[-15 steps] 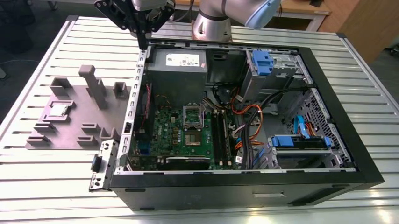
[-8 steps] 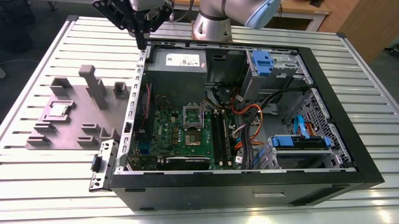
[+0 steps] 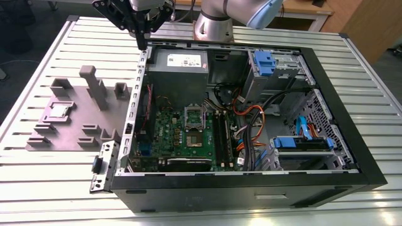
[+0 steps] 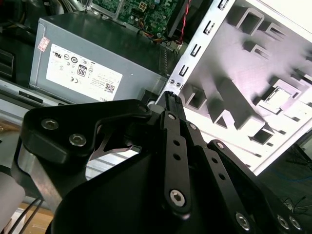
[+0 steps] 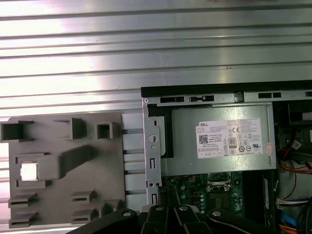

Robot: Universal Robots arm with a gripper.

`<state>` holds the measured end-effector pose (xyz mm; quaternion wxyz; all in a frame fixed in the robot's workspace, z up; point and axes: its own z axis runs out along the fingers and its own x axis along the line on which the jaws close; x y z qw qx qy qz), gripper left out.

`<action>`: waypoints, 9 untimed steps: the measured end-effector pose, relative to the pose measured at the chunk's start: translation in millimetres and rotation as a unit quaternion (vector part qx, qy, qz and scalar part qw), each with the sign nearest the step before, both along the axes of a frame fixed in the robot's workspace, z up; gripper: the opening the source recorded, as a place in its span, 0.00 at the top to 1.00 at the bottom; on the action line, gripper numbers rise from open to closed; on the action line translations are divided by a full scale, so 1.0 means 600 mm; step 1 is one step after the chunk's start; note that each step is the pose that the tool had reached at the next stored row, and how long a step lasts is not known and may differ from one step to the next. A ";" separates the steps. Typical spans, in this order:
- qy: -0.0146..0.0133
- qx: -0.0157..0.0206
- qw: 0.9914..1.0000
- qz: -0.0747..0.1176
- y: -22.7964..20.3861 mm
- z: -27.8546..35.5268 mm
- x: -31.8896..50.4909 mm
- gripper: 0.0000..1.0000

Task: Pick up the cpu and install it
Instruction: 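Reach for the cpu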

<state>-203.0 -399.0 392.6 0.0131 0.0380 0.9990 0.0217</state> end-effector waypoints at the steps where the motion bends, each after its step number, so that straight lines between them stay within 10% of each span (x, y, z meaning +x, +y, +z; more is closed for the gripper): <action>1: 0.000 0.000 1.000 0.000 0.0000 0.000 -0.001 0.89; 9: 0.000 0.000 1.000 0.000 0.0000 0.000 -0.011 0.89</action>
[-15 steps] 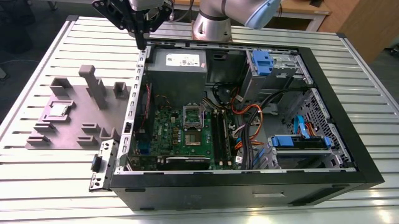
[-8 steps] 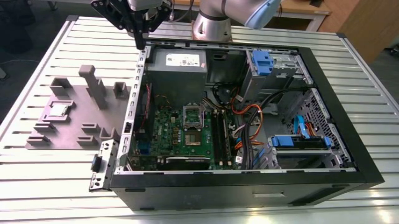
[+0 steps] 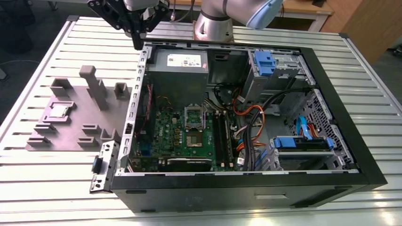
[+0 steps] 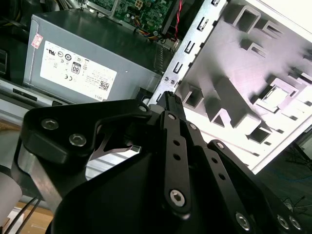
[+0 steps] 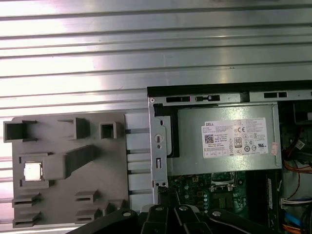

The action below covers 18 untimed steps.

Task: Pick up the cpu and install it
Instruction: 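Reach for the cpu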

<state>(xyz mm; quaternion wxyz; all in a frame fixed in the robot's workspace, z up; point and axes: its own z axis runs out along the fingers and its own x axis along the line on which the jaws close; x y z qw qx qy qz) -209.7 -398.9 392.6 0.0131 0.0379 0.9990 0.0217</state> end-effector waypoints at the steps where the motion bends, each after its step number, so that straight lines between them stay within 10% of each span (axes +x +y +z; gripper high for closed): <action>1: 0.000 0.000 1.000 0.000 0.0000 0.000 -0.001 0.89; 18: 0.000 0.000 1.000 0.000 0.0000 0.000 -0.019 0.89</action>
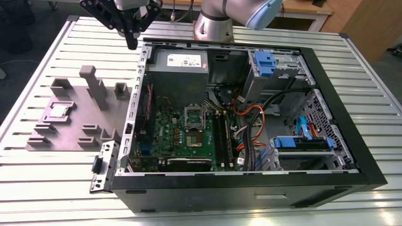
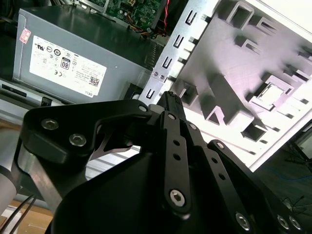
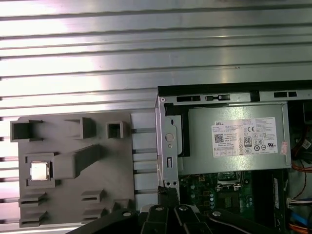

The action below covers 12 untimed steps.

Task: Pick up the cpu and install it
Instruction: 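Reach for the cpu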

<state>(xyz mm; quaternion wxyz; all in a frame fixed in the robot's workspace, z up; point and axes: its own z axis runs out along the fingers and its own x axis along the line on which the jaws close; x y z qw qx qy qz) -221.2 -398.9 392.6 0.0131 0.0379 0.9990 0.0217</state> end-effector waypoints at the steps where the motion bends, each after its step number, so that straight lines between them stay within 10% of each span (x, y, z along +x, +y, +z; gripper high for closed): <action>1: 0.000 0.000 1.000 0.000 0.0000 0.000 -0.001 0.89; 12: 0.000 0.000 1.000 0.000 0.0000 0.000 -0.011 0.89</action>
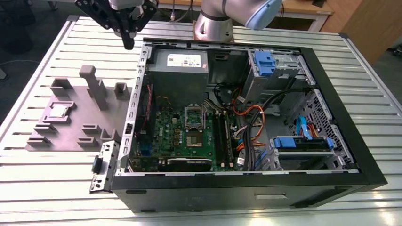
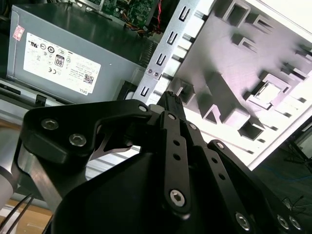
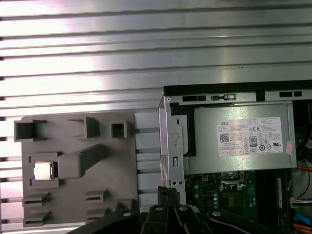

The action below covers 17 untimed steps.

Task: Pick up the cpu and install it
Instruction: 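Reach for the cpu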

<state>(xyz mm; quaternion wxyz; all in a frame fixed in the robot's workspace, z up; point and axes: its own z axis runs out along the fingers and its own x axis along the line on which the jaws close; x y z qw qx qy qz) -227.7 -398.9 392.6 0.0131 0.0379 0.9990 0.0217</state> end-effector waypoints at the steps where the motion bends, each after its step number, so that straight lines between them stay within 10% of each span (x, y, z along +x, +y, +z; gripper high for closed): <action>1: 0.000 0.000 1.000 0.000 0.0000 0.000 -0.001 0.89; 17: 0.000 0.000 1.000 0.000 0.0000 0.000 -0.015 0.89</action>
